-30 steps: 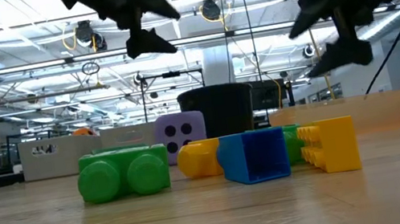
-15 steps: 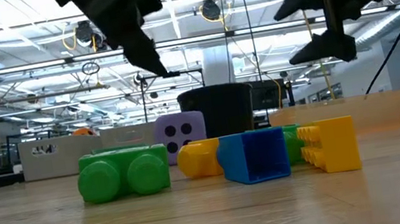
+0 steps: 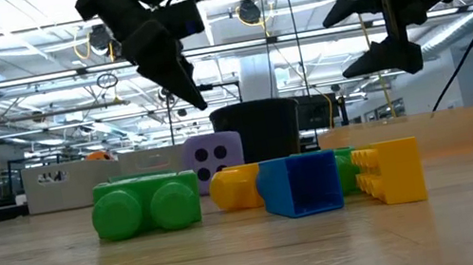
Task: Pick & Place Toys
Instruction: Put the purple die into the left gray bin
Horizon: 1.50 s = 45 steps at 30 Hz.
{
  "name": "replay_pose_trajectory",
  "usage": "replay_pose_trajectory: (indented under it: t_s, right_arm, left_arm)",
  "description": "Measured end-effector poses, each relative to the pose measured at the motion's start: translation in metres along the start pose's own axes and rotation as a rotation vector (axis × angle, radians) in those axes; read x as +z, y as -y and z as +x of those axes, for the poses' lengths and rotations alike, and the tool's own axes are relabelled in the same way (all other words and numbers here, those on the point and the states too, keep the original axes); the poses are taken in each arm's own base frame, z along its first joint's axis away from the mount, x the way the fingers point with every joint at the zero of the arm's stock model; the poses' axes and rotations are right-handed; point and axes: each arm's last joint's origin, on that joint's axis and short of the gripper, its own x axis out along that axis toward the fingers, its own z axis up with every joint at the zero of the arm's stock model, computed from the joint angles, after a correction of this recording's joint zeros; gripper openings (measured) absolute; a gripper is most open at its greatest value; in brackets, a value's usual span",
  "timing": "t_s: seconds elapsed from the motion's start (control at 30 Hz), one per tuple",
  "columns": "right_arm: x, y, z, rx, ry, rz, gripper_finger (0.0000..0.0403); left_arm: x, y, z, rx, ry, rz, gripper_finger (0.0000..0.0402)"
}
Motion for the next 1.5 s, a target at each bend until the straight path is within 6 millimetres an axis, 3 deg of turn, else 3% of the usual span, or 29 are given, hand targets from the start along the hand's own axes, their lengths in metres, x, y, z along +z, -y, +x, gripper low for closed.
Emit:
replay_pose_trajectory:
  t_s: [0.23, 0.5, 0.83, 1.5]
  right_arm:
    - [0.0, 0.0, 0.0, -0.001, 0.0, 0.0, 0.0375]
    - [0.0, 0.001, 0.0, -0.005, -0.003, 0.016, 0.0375]
    - [0.0, 0.001, 0.0, -0.006, -0.003, 0.005, 0.0375]
    - [0.0, 0.001, 0.0, -0.006, -0.003, 0.003, 0.0375]
  left_arm:
    - [-0.001, -0.01, 0.019, -0.021, -0.007, -0.033, 0.0398]
    - [0.013, -0.023, 0.037, -0.025, -0.018, -0.048, 0.0397]
    - [0.006, -0.026, 0.037, -0.073, -0.119, -0.034, 0.0397]
    - [0.001, -0.032, 0.048, -0.077, -0.146, -0.063, 0.0397]
